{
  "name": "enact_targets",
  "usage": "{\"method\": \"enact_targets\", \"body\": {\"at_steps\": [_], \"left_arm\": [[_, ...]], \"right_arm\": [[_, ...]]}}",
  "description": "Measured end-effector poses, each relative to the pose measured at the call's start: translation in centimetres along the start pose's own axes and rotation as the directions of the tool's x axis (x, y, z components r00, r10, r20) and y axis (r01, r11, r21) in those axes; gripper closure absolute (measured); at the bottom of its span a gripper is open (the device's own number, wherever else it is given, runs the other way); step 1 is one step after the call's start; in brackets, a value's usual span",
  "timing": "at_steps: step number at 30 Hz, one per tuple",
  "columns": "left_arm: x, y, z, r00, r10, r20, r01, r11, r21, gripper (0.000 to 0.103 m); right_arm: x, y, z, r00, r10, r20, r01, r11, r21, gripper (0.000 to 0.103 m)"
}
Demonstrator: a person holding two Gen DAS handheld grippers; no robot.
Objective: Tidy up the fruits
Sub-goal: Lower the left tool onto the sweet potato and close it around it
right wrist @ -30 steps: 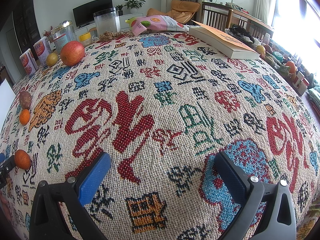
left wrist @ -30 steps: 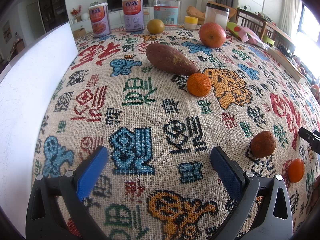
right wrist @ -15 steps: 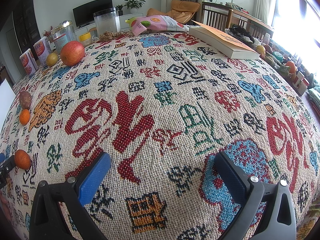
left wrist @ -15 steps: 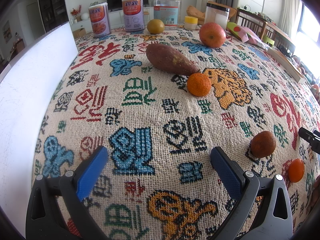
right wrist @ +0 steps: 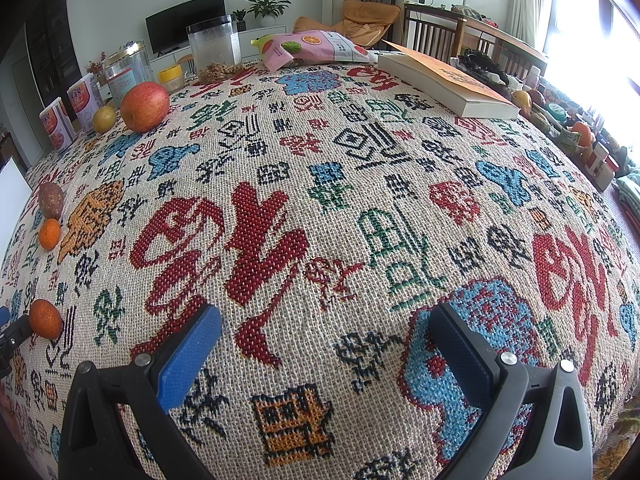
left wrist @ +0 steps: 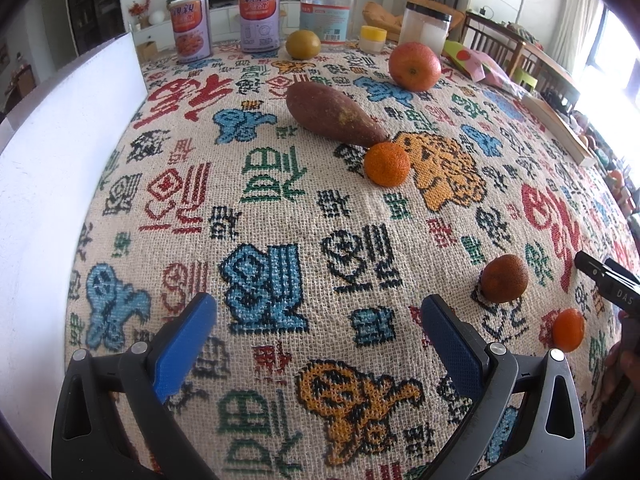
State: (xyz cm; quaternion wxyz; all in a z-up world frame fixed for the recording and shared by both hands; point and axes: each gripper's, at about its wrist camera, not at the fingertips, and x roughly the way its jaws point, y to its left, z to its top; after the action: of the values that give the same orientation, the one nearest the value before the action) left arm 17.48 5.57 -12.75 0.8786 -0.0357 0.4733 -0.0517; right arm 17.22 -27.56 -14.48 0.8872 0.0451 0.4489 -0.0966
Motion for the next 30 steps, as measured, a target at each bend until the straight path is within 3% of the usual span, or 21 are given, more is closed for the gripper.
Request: {"method": "enact_targets", "body": {"at_steps": [5,12,15,18,22,25,26,27,28,30], "left_arm": [[-2.0,1.0,0.2,0.991,-0.125,0.045,0.127,0.991,-0.047,0.001],[-0.8,-1.4,5.1,0.981,-0.192,0.037,0.192,0.981,-0.007,0.001],[0.7,-1.2,9.1,0.984,-0.176,0.041,0.178,0.982,-0.056,0.001],[4.0,-0.1,12.6,0.986,-0.162,-0.024,0.156,0.974,-0.167,0.002],[8.9,1.3,14.1,0.972,-0.188,-0.141,0.137,0.942,-0.308,0.002],[9.0,0.9,14.4,0.978,-0.172,-0.118,0.13,0.944,-0.302,0.003],[9.0,0.7,14.5,0.976,-0.178,-0.121,0.136,0.946,-0.295,0.013],[9.1,0.6,14.6,0.976,-0.173,-0.135,0.128,0.948,-0.291,0.031],[9.3,0.6,14.5,0.973,-0.171,-0.152,0.122,0.949,-0.289,0.037],[9.0,0.8,14.2,0.973,-0.184,-0.139,0.138,0.948,-0.287,0.039]], "right_arm": [[0.0,0.0,0.0,1.0,0.0,0.0,0.0,1.0,0.0,0.0],[0.0,0.0,0.0,1.0,0.001,0.0,-0.001,1.0,0.0,0.0],[0.0,0.0,0.0,1.0,0.001,0.0,-0.001,1.0,0.0,0.0],[0.0,0.0,0.0,1.0,0.001,0.0,-0.001,1.0,0.0,0.0],[0.0,0.0,0.0,1.0,0.001,0.0,-0.001,1.0,0.0,0.0],[0.0,0.0,0.0,1.0,0.001,0.0,-0.001,1.0,0.0,0.0],[0.0,0.0,0.0,1.0,0.001,0.0,-0.001,1.0,0.0,0.0],[0.0,0.0,0.0,1.0,0.001,0.0,-0.001,1.0,0.0,0.0],[0.0,0.0,0.0,1.0,0.001,0.0,-0.001,1.0,0.0,0.0],[0.0,0.0,0.0,1.0,0.001,0.0,-0.001,1.0,0.0,0.0]]}}
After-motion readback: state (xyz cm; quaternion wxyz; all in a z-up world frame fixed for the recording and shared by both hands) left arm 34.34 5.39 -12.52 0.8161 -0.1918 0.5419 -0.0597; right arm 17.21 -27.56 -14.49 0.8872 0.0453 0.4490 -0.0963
